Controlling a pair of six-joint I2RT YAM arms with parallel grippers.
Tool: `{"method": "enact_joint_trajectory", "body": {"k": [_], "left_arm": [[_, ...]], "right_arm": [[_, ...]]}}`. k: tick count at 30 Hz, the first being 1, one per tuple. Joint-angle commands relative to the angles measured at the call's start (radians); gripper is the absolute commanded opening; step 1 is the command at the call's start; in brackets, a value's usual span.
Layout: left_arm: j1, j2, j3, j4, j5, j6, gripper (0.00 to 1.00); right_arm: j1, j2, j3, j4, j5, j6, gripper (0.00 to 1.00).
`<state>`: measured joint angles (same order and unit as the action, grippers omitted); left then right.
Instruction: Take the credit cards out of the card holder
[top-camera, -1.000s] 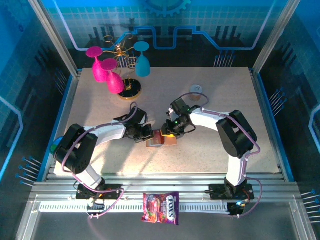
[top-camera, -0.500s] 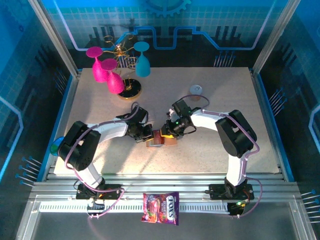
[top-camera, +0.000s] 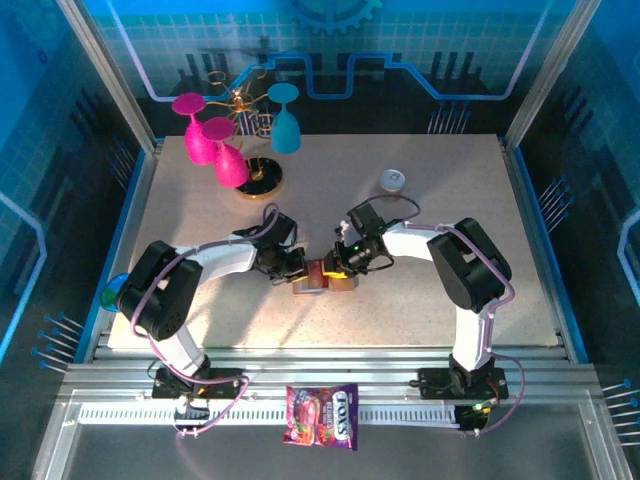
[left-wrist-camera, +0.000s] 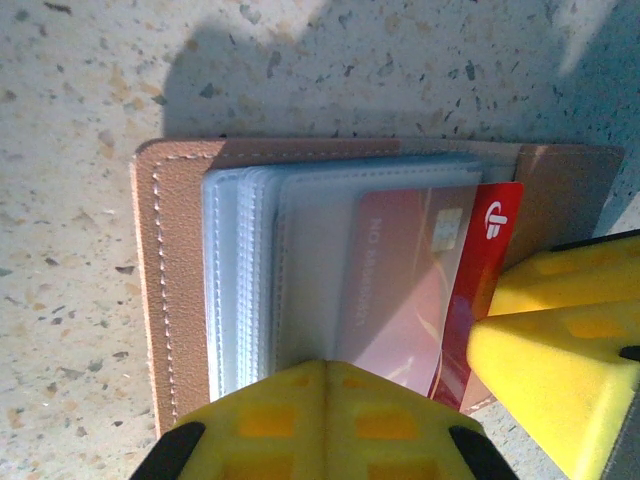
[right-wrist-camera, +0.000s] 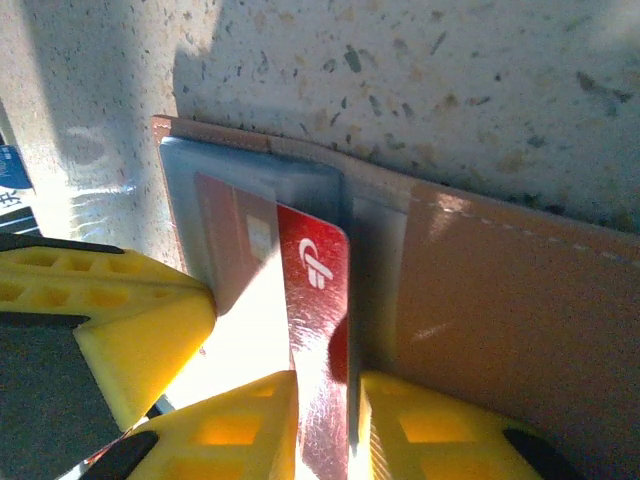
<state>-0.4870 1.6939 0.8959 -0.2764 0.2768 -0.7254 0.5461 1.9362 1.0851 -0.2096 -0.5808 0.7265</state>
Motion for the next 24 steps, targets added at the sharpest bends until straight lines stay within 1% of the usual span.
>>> {"method": "enact_joint_trajectory", "body": {"k": [1, 15, 24], "left_arm": [[0.006, 0.035, 0.006, -0.07, -0.025, 0.02, 0.0], [0.006, 0.033, 0.013, -0.078, -0.03, 0.021, 0.0], [0.006, 0.024, 0.015, -0.087, -0.034, 0.025, 0.0]], "right_arm": [[-0.015, 0.024, -0.022, 0.05, -0.051, 0.039, 0.23], [-0.04, -0.017, -0.067, 0.081, -0.038, 0.043, 0.13], [-0.07, -0.065, -0.095, 0.01, -0.007, -0.012, 0.09]]}}
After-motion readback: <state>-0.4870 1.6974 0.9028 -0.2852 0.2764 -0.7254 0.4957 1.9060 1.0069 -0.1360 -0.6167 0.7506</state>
